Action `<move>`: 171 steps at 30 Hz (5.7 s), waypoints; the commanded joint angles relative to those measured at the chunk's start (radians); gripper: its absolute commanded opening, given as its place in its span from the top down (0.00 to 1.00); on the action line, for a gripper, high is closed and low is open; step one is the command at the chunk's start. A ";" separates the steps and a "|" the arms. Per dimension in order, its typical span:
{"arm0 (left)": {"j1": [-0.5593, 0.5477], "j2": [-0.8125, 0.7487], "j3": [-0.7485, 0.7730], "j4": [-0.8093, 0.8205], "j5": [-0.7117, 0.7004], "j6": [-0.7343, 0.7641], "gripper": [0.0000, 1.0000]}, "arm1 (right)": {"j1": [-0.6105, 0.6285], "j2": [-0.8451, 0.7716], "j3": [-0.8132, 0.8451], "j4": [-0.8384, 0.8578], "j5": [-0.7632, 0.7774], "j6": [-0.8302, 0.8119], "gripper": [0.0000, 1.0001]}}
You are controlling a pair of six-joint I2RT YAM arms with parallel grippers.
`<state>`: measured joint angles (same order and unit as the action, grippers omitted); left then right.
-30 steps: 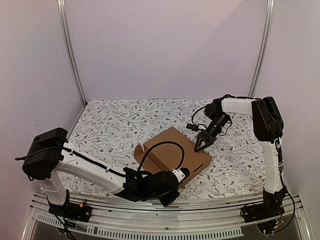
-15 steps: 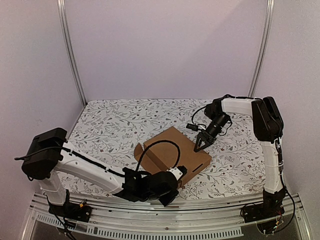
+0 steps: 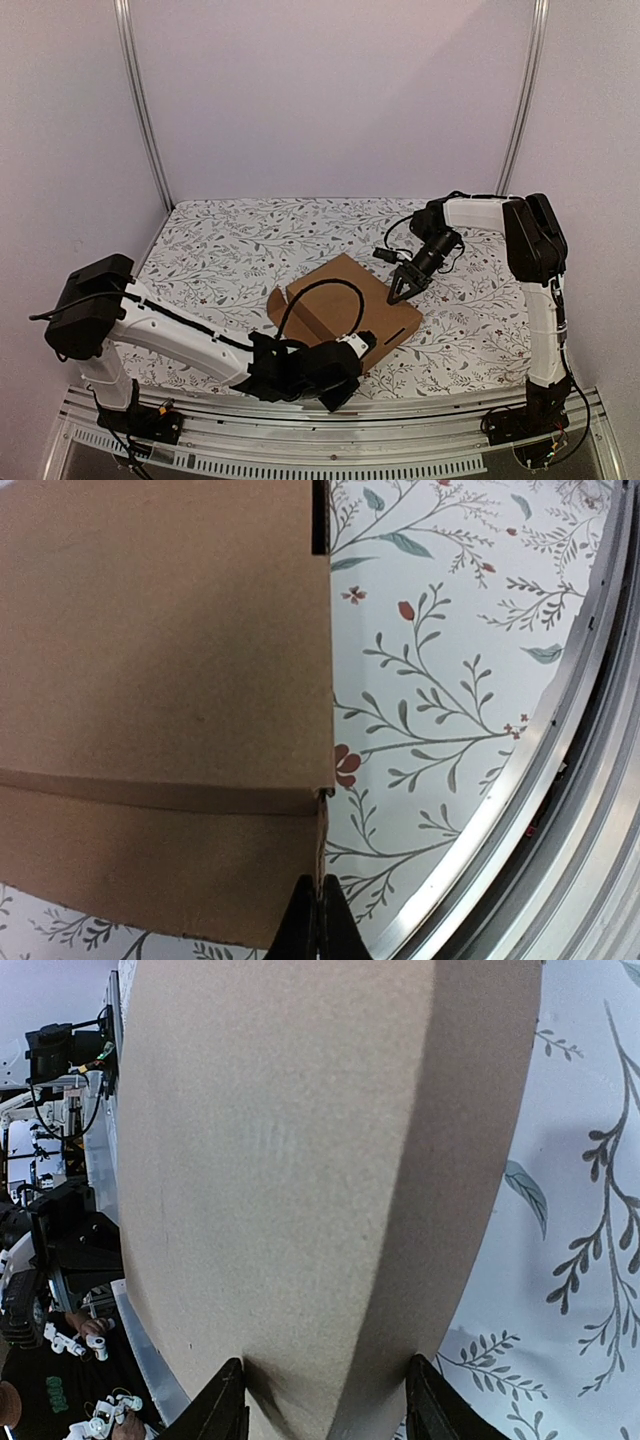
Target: Fold the paper box
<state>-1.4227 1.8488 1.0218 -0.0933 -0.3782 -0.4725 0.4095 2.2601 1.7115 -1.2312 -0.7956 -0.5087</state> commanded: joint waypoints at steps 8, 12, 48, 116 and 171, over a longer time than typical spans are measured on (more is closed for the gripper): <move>0.029 0.034 0.072 0.033 -0.068 -0.002 1.00 | 0.038 0.024 -0.039 -0.012 0.013 -0.006 0.48; 0.034 0.051 0.113 0.030 -0.059 0.012 1.00 | 0.038 0.024 -0.042 -0.013 0.012 -0.008 0.48; 0.026 0.057 0.191 0.019 -0.054 0.040 0.86 | 0.002 -0.017 -0.009 -0.023 0.017 -0.007 0.48; 0.595 -0.107 -0.692 1.099 0.223 0.264 0.73 | 0.060 -0.020 0.137 -0.091 0.084 -0.051 0.40; 0.581 -0.036 -0.775 1.230 0.215 0.296 1.00 | 0.272 0.165 0.361 0.030 0.188 0.085 0.47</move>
<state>-0.8398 1.7794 0.2779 1.0981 -0.1688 -0.1982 0.6853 2.3486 2.0720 -1.2102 -0.6544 -0.4480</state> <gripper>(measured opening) 0.022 0.535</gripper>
